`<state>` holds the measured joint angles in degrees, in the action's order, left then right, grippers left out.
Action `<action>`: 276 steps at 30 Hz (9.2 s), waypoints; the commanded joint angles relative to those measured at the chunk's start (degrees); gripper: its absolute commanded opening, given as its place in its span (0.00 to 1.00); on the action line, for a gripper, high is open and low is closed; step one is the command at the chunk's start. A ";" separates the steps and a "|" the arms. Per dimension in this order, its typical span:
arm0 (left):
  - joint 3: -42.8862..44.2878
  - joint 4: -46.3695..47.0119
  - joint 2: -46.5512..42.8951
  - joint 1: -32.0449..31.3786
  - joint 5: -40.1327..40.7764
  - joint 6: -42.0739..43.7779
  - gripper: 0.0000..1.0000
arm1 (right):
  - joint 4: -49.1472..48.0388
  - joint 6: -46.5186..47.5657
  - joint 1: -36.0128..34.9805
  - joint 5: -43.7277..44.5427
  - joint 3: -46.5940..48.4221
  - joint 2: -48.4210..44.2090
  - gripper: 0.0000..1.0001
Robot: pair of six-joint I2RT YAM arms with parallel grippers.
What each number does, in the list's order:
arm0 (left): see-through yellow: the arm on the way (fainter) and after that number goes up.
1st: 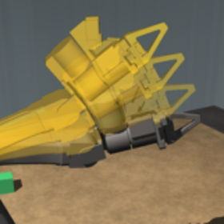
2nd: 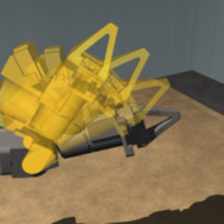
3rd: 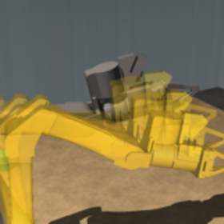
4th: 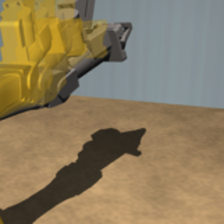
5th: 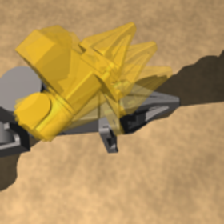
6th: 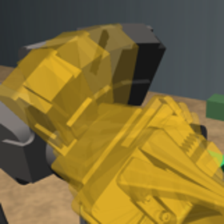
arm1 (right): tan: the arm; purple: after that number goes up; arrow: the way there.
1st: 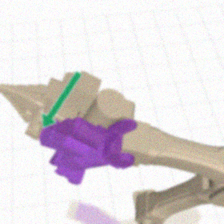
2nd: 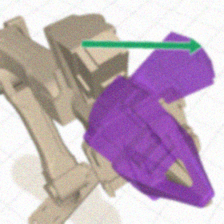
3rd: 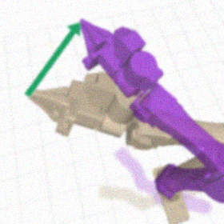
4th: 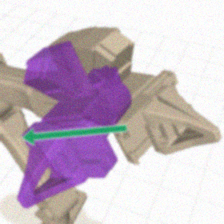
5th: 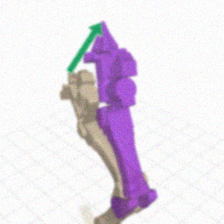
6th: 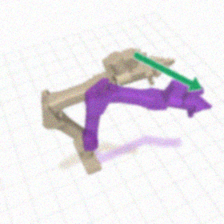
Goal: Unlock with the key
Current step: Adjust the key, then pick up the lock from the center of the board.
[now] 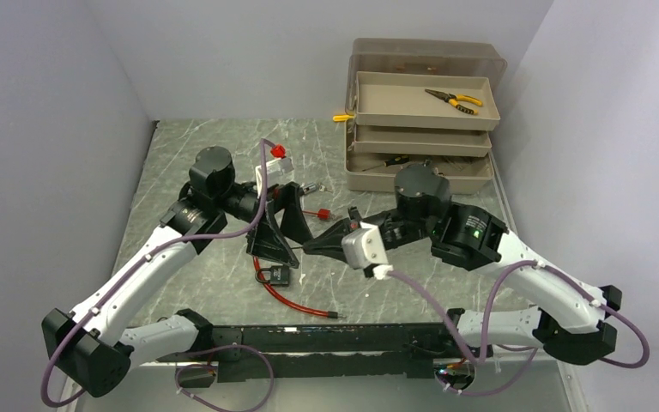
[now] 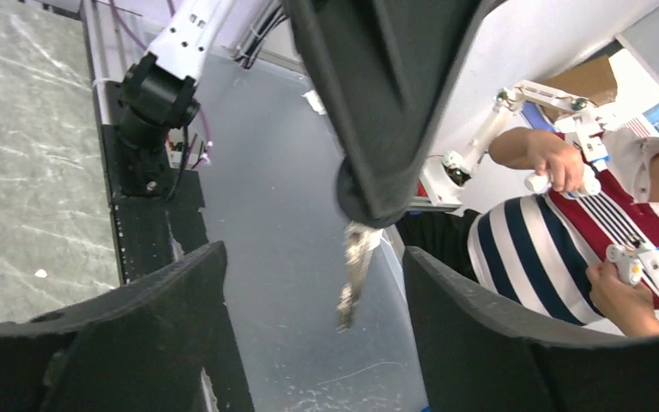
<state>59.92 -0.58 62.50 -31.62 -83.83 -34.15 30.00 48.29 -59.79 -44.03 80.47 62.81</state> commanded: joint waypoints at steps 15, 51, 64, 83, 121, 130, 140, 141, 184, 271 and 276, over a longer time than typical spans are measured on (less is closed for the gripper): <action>8.02 -8.08 -0.36 -1.72 -9.98 -4.79 0.71 | 15.77 18.28 -16.58 27.24 10.23 3.18 0.00; 8.40 -7.62 0.44 -2.62 -17.24 -9.13 0.35 | 6.89 39.25 -29.73 60.35 -1.91 -2.36 0.00; 8.49 -6.71 0.16 -2.63 -17.24 -9.97 0.10 | 8.10 41.46 -29.90 65.86 -5.69 -5.70 0.00; 9.36 9.11 0.87 4.10 -16.96 -13.32 0.00 | 5.73 -0.85 -27.13 58.73 -1.96 -4.92 1.00; 9.41 -17.14 -10.22 7.89 22.06 14.05 0.00 | -18.23 -66.16 20.31 -5.95 0.48 5.89 0.59; 5.97 -10.62 -10.94 8.27 20.93 9.69 0.00 | -22.64 -66.21 16.57 -5.10 -3.46 6.44 0.51; 3.92 -6.73 -11.67 8.98 20.50 7.19 0.00 | -27.31 -69.14 15.92 -6.57 -5.53 7.12 0.35; 3.76 -6.49 -11.82 9.02 20.35 7.00 0.00 | -27.83 -69.50 15.81 -6.71 -5.69 7.22 0.35; 3.35 -17.95 -13.04 11.40 22.14 16.29 0.96 | -17.33 -68.11 15.19 -1.23 -7.61 6.36 0.00; -20.19 -32.06 12.07 -2.82 58.68 77.99 0.99 | -9.55 -72.77 30.36 7.61 -18.50 -5.15 0.00; -20.57 -31.00 13.37 -2.31 58.10 79.00 0.97 | -10.05 -73.25 30.36 7.14 -18.42 -4.57 0.00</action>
<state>39.51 -34.37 74.89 -34.44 -24.75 42.92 20.99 -23.81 -29.65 -35.38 59.83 57.87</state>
